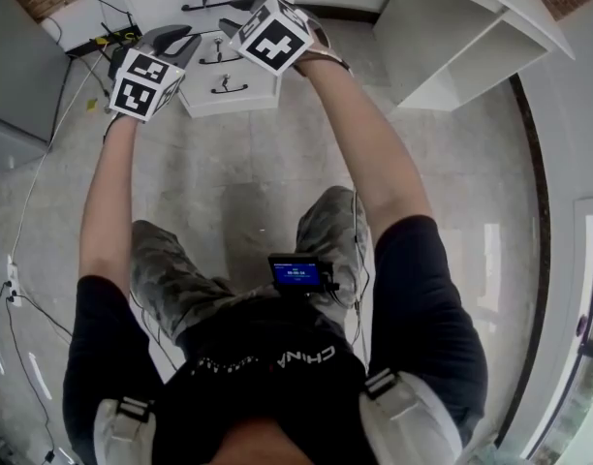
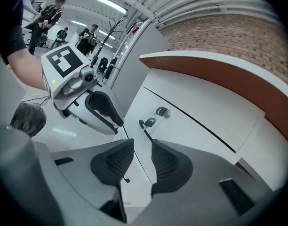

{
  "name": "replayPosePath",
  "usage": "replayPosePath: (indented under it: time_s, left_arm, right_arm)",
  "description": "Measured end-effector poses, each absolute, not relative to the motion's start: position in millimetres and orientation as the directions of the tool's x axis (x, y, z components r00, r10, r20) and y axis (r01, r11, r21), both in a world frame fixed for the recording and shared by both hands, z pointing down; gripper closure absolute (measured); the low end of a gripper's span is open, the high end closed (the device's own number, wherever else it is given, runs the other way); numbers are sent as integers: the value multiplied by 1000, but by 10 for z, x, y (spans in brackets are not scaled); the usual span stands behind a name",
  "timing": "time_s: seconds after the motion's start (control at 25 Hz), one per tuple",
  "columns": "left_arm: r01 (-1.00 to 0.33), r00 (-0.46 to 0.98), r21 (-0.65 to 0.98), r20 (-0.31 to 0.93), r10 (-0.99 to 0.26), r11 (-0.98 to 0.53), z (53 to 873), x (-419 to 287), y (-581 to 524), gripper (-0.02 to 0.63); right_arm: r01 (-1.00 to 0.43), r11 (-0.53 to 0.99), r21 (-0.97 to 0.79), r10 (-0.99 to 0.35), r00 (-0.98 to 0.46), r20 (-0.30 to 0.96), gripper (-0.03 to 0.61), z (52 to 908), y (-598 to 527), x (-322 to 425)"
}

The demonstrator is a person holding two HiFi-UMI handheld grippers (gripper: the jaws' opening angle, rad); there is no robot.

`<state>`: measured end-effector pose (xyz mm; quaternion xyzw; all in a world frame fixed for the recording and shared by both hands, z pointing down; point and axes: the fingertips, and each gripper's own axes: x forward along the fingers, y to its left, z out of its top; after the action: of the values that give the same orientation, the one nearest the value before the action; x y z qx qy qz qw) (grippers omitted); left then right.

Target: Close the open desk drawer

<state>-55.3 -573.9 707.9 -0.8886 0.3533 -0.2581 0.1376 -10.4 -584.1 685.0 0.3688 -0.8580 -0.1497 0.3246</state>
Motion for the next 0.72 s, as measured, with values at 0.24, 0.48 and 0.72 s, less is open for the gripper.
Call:
replayPosePath:
  time_s: [0.24, 0.48, 0.72]
  left_arm:
    - [-563, 670, -391, 300, -679, -728, 6989, -367, -5449, 585]
    - [-546, 680, -390, 310, -664, -741, 7085, -345, -5349, 601]
    - [-535, 690, -321, 369, -623, -782, 6895, -415, -5274, 601]
  right_arm:
    - [-675, 614, 409, -788, -498, 362, 556, 6863, -5621, -15]
    - [-695, 620, 364, -780, -495, 384, 563, 7158, -5493, 73]
    - [-683, 653, 327, -747, -510, 426, 563, 6869, -5375, -11]
